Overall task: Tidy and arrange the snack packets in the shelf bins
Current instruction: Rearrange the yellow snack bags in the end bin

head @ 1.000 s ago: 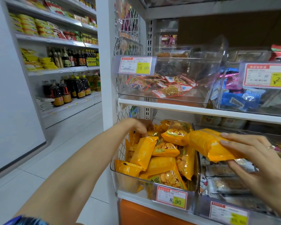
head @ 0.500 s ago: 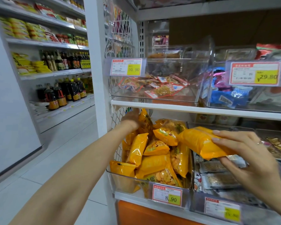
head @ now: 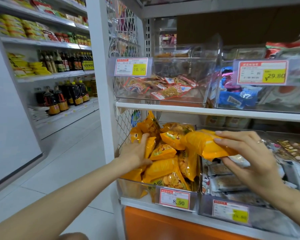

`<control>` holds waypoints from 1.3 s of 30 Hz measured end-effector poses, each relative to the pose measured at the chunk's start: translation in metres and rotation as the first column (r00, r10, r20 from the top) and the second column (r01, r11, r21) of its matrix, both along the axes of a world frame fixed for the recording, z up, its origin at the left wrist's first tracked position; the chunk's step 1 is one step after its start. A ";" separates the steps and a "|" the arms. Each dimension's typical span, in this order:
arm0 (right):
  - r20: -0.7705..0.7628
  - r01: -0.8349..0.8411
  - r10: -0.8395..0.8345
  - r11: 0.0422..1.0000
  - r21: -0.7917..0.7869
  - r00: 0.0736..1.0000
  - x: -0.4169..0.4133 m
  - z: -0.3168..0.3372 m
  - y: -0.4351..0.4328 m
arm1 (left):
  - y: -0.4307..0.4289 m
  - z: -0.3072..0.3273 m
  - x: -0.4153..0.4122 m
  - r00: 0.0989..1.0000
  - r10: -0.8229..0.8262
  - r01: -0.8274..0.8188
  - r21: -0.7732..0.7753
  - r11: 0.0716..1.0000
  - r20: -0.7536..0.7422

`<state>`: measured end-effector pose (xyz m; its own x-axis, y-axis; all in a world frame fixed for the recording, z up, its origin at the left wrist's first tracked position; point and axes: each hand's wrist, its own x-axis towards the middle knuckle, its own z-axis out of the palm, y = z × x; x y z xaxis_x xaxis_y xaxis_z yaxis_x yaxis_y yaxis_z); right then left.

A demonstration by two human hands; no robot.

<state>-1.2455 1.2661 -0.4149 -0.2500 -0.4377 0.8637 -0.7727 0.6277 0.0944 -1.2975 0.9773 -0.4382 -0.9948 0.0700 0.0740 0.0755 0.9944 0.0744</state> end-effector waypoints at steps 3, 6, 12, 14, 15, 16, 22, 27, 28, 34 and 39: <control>-0.003 -0.022 0.022 1.000 -0.008 1.000 0.001 0.002 -0.007 | -0.008 0.006 0.002 0.998 0.000 0.006 0.102 0.995 -0.061; -0.011 -0.049 0.048 0.999 -0.005 0.999 0.001 0.002 -0.017 | -0.016 0.010 0.007 0.982 0.086 -0.059 0.159 0.985 -0.171; 0.025 -0.176 0.176 0.984 0.026 0.984 0.000 -0.004 -0.052 | -0.014 0.009 0.018 0.906 0.213 -0.242 -0.035 0.970 -0.366; 0.048 -0.207 0.204 0.977 0.058 0.978 -0.003 -0.010 -0.065 | -0.016 0.003 0.015 0.833 0.125 -0.226 -0.125 0.966 -0.540; 0.059 -0.211 0.206 0.974 0.078 0.977 -0.006 -0.013 -0.070 | -0.017 0.001 0.014 0.792 0.066 -0.201 -0.156 0.967 -0.607; 0.065 -0.203 0.197 0.974 0.104 0.978 -0.009 -0.017 -0.075 | -0.018 0.000 0.011 0.759 0.002 -0.159 -0.183 0.970 -0.651; 0.117 -0.131 0.123 0.990 0.059 0.986 -0.024 -0.018 -0.068 | -0.018 -0.008 0.003 0.721 -0.311 0.125 -0.325 0.937 -0.619; 0.187 -0.088 0.116 0.985 -0.148 0.976 -0.025 -0.009 -0.053 | -0.016 -0.007 -0.007 0.768 -0.423 0.217 -0.426 0.878 -0.481; 0.197 -0.078 0.114 0.981 -0.179 0.974 -0.025 -0.009 -0.050 | -0.013 -0.004 -0.006 0.788 -0.403 0.190 -0.438 0.878 -0.466; 0.250 -0.031 0.106 0.958 -0.285 0.962 -0.022 -0.009 -0.041 | 0.007 -0.003 -0.009 0.941 -0.226 0.108 -0.412 0.905 -0.251; 0.263 -0.014 0.095 0.956 -0.293 0.960 -0.020 -0.011 -0.036 | 0.006 -0.012 -0.019 0.914 -0.259 0.154 -0.323 0.934 -0.313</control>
<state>-1.2660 1.2296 -0.4260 -0.4746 -0.2027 0.8566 -0.7773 0.5531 -0.2997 -1.3161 0.9835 -0.4504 -0.8706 0.3413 0.3544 0.2500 0.9273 -0.2787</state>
